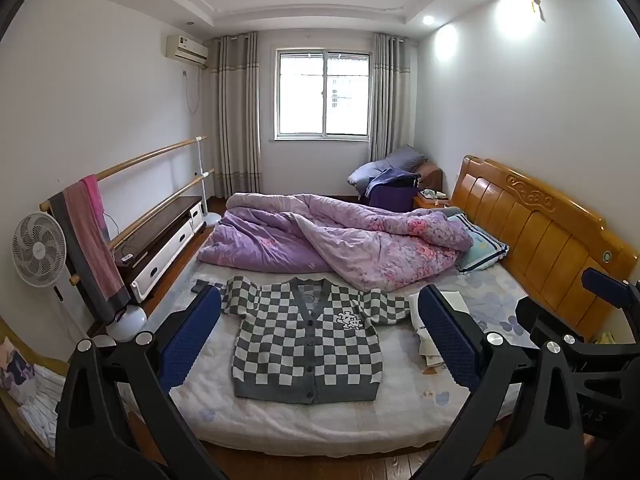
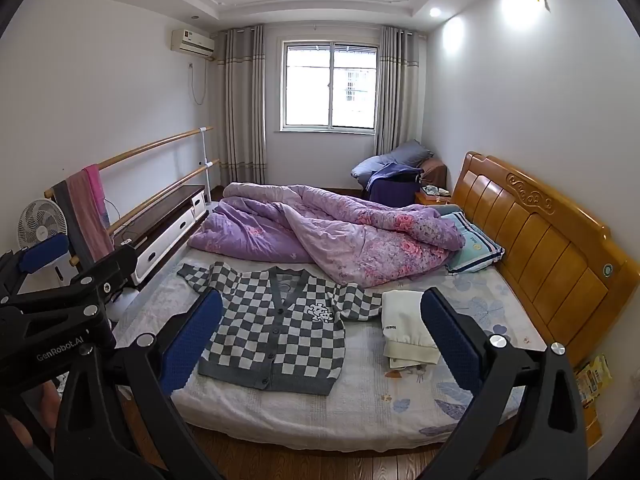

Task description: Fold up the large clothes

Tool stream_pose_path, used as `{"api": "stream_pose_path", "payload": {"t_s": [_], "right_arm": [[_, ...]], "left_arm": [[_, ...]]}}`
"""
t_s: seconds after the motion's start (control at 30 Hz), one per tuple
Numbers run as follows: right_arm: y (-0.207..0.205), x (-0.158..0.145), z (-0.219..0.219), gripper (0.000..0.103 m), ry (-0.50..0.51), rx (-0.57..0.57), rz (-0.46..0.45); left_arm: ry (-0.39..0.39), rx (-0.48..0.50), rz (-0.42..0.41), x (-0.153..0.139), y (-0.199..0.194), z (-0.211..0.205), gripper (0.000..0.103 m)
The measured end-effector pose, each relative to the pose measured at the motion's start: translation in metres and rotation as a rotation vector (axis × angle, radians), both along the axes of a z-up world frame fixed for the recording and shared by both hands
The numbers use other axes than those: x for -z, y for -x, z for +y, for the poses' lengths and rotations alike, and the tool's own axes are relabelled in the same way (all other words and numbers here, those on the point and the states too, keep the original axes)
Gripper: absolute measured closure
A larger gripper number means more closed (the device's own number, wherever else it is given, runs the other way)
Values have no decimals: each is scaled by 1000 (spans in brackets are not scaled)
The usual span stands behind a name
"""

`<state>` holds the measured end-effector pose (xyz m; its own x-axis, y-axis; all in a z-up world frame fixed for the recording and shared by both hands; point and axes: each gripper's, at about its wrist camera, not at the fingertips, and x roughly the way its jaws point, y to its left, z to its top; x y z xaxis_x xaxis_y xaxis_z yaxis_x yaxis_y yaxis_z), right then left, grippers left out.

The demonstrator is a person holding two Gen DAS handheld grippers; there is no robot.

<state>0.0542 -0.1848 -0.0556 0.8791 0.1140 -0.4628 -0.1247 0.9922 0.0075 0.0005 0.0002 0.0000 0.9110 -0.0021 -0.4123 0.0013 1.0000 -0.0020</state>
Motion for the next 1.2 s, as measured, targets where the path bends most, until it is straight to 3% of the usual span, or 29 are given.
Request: {"api": "stream_pose_path", "payload": {"t_s": [1.2], "right_arm": [[-3,3,-4,7,-1,1,-2]], "left_arm": [[-4,3,-2,0,0,-5,5]]}}
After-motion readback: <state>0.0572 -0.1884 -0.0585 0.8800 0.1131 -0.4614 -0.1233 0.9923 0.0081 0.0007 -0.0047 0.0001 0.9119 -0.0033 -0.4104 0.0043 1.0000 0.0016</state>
